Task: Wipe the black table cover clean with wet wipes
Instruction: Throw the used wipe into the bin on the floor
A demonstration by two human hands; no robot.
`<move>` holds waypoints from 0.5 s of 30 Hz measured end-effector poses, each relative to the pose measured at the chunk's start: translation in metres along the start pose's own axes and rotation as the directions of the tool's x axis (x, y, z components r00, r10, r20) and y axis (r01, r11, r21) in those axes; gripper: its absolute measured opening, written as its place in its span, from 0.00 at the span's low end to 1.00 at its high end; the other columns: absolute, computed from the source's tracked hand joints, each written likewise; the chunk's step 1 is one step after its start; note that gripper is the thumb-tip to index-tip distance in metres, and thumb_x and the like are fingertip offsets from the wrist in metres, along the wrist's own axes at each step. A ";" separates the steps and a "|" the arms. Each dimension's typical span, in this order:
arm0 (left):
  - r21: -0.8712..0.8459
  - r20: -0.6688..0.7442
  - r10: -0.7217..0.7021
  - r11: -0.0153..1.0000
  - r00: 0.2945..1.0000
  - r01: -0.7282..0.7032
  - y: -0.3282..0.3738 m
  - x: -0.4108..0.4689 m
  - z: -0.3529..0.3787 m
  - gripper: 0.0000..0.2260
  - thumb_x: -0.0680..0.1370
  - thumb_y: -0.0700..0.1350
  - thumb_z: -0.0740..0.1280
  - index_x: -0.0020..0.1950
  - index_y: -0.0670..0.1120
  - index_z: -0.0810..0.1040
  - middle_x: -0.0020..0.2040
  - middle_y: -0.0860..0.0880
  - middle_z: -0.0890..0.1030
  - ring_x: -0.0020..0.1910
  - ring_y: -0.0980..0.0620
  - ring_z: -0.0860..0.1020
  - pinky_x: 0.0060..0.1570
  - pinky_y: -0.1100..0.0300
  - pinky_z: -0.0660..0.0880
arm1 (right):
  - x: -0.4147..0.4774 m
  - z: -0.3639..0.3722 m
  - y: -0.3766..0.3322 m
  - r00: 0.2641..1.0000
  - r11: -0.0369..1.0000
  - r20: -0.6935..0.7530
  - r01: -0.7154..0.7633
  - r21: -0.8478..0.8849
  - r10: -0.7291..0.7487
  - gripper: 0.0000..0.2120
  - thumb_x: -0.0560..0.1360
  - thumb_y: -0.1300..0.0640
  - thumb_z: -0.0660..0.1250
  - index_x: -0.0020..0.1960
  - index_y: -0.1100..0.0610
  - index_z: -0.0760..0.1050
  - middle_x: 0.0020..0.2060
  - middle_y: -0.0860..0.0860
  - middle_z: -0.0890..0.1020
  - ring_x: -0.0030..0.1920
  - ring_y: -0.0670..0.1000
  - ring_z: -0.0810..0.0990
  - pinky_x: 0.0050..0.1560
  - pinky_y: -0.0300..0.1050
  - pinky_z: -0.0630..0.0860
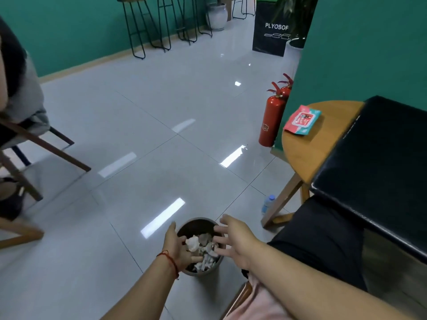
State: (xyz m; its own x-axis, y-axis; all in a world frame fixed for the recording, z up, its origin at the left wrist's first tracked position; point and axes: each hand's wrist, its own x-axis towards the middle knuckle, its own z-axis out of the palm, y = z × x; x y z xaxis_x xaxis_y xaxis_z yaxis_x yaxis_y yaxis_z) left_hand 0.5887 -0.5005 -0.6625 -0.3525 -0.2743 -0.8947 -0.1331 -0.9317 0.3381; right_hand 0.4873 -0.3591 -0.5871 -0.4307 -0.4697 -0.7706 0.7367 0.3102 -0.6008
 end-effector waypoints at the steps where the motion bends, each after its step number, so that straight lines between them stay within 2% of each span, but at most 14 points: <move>1: 0.002 0.002 -0.023 1.000 1.000 0.023 -0.001 0.000 -0.002 0.44 0.79 0.73 0.58 0.86 0.48 0.49 0.85 0.40 0.53 0.81 0.29 0.56 0.75 0.28 0.60 | 0.003 -0.004 -0.001 1.000 1.000 -0.012 0.010 0.014 -0.010 0.17 0.88 0.46 0.58 0.70 0.55 0.72 0.62 0.53 0.81 0.62 0.56 0.80 0.62 0.58 0.81; 4: -0.014 0.000 -0.052 0.999 0.999 0.052 -0.006 0.008 -0.004 0.45 0.78 0.75 0.56 0.86 0.51 0.45 0.86 0.40 0.49 0.80 0.26 0.55 0.73 0.25 0.61 | 0.008 -0.016 -0.008 0.999 0.996 -0.031 0.027 0.088 -0.025 0.19 0.88 0.45 0.56 0.73 0.56 0.71 0.63 0.54 0.81 0.63 0.58 0.81 0.61 0.57 0.79; 6: 0.003 0.060 -0.055 0.998 0.997 0.055 -0.007 0.007 0.000 0.45 0.80 0.74 0.55 0.86 0.48 0.45 0.85 0.36 0.52 0.78 0.25 0.60 0.69 0.26 0.67 | 0.009 -0.022 -0.011 0.999 0.990 -0.038 0.032 0.135 -0.027 0.21 0.88 0.44 0.55 0.75 0.55 0.71 0.64 0.54 0.81 0.64 0.59 0.81 0.67 0.60 0.78; 8: 0.038 0.165 -0.062 0.998 0.984 0.056 -0.005 0.008 0.005 0.42 0.82 0.70 0.55 0.85 0.41 0.52 0.80 0.33 0.64 0.73 0.26 0.70 0.64 0.28 0.74 | 0.009 -0.025 -0.014 0.999 0.986 -0.033 0.029 0.163 -0.024 0.22 0.88 0.44 0.55 0.75 0.55 0.72 0.64 0.54 0.82 0.64 0.59 0.81 0.69 0.61 0.77; 10: 0.109 0.252 -0.053 0.994 0.966 0.026 -0.003 0.005 0.016 0.37 0.84 0.65 0.56 0.80 0.37 0.64 0.70 0.34 0.78 0.67 0.32 0.78 0.63 0.36 0.78 | 0.004 -0.030 -0.019 0.998 0.982 -0.033 0.052 0.182 -0.047 0.22 0.88 0.43 0.55 0.73 0.55 0.74 0.63 0.54 0.83 0.63 0.59 0.82 0.65 0.60 0.79; 13: 0.250 0.323 0.002 0.964 0.946 -0.088 -0.005 -0.011 0.045 0.28 0.86 0.60 0.57 0.73 0.38 0.75 0.63 0.40 0.84 0.64 0.41 0.81 0.58 0.49 0.79 | -0.007 -0.045 -0.031 0.995 0.968 -0.036 0.097 0.232 -0.091 0.22 0.88 0.42 0.56 0.70 0.55 0.76 0.61 0.53 0.85 0.61 0.59 0.83 0.62 0.59 0.80; 15: 0.331 0.378 0.024 0.930 0.925 -0.159 -0.008 -0.029 0.070 0.25 0.87 0.57 0.57 0.69 0.39 0.79 0.60 0.43 0.86 0.54 0.46 0.83 0.51 0.54 0.78 | -0.016 -0.059 -0.042 0.991 0.951 -0.048 0.134 0.278 -0.126 0.22 0.88 0.41 0.55 0.69 0.55 0.78 0.58 0.53 0.87 0.60 0.58 0.85 0.61 0.59 0.81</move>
State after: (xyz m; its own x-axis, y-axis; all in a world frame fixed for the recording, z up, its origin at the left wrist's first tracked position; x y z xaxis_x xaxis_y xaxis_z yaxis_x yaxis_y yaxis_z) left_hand 0.5355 -0.4681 -0.6192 -0.6799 -0.1858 -0.7094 -0.3741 -0.7442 0.5534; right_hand 0.4329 -0.3158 -0.5623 -0.5444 -0.4645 -0.6985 0.7881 0.0020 -0.6156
